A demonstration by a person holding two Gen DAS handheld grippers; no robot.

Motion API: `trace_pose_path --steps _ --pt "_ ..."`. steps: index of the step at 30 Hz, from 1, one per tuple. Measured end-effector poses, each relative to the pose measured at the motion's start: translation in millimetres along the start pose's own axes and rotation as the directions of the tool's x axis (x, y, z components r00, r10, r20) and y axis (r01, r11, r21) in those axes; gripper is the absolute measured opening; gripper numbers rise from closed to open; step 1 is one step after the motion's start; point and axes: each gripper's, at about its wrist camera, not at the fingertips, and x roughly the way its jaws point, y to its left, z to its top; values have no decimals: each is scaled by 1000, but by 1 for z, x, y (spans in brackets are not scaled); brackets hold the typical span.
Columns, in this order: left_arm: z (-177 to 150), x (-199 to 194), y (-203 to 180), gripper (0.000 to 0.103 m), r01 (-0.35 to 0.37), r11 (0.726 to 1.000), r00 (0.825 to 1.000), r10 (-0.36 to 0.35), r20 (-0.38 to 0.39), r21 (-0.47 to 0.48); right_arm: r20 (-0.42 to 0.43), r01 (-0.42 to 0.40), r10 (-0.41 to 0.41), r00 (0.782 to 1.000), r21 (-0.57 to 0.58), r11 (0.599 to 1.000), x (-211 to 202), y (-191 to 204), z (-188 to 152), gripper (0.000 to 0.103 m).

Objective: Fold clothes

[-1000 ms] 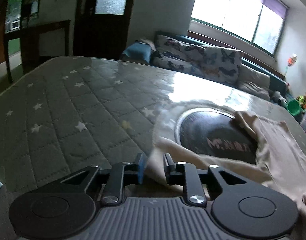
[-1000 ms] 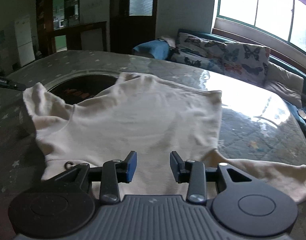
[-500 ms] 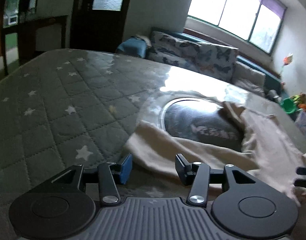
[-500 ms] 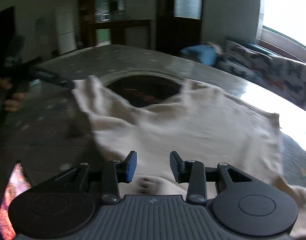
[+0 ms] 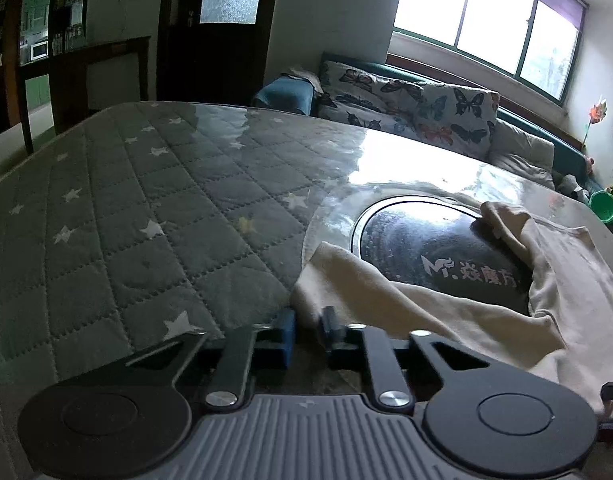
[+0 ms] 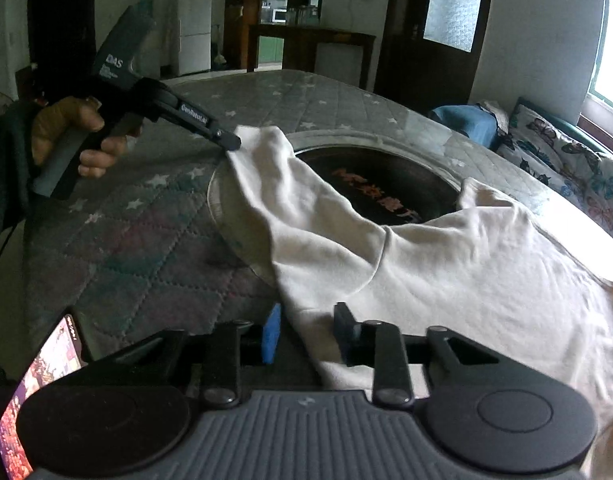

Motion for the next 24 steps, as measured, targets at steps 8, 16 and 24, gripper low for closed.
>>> trace_pose_path --steps 8,16,24 --pt "9 -6 -14 7 -61 993 995 53 79 97 -10 -25 25 1000 -11 1000 -3 3 -6 7" --pt "7 10 -10 8 -91 991 995 88 38 102 -14 -33 32 999 -28 999 -4 5 -8 8" --pt "11 14 -2 18 -100 992 995 100 7 83 -2 -51 51 999 20 998 -13 -6 -6 14"
